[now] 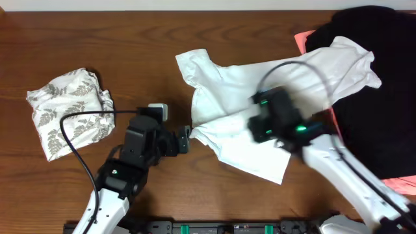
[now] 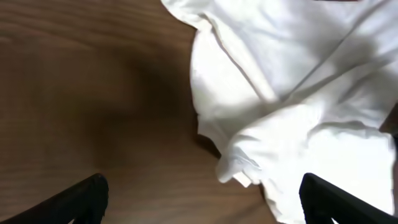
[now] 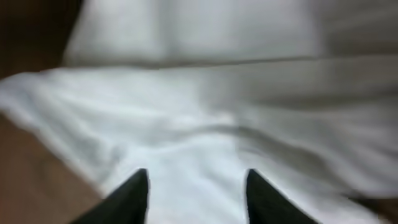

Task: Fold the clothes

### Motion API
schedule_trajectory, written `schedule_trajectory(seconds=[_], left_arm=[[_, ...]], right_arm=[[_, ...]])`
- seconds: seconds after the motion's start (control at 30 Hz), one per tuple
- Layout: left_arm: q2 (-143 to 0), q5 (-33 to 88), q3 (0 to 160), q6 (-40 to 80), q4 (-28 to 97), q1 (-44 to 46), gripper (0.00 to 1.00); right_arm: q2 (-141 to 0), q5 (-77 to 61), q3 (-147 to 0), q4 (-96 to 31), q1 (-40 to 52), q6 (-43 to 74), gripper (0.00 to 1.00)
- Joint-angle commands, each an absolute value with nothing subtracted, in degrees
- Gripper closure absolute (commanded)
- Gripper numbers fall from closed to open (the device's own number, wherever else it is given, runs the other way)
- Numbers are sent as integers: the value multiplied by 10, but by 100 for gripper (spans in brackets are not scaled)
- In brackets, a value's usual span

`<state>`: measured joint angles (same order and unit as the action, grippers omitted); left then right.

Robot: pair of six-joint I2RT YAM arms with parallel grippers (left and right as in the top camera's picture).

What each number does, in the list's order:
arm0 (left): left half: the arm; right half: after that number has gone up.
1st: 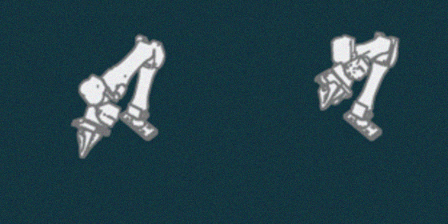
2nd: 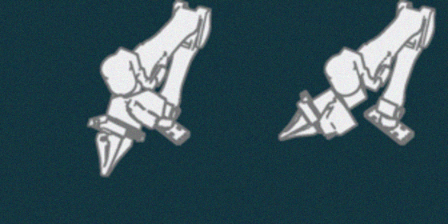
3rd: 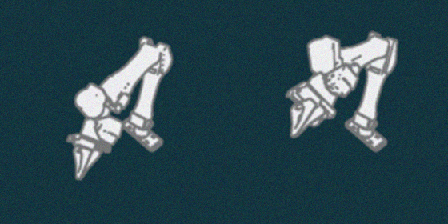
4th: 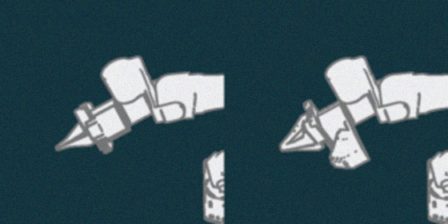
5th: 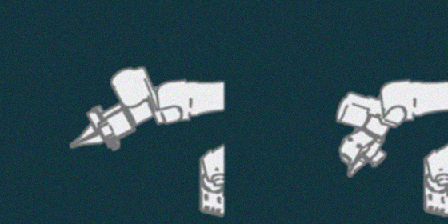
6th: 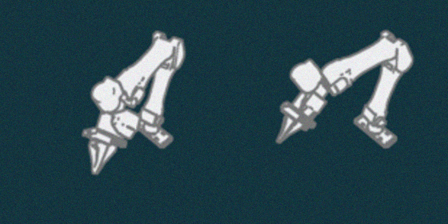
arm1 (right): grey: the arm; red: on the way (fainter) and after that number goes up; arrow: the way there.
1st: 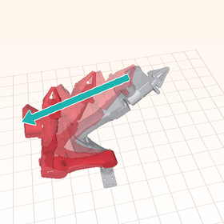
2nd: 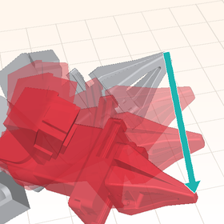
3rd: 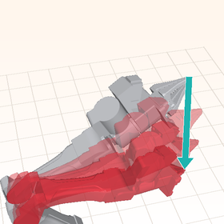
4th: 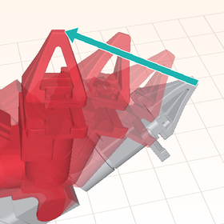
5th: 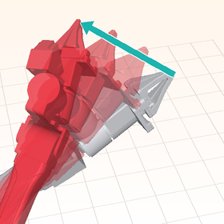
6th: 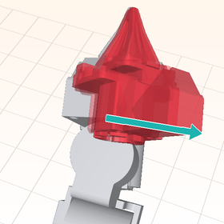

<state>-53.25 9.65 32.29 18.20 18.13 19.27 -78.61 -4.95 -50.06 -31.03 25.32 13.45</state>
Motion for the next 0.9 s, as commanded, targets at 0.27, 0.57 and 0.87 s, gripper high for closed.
schedule_trajectory(seconds=[0.27,0.57,0.87], left_arm=[[-549,191,332,293,262,191,2],[-625,294,332,342,211,220,2],[-725,293,332,413,82,274,2]], right_arm=[[-747,-19,-512,-397,78,105,44],[-747,-19,-510,-399,74,100,40],[-747,-19,-510,-412,75,100,41]])
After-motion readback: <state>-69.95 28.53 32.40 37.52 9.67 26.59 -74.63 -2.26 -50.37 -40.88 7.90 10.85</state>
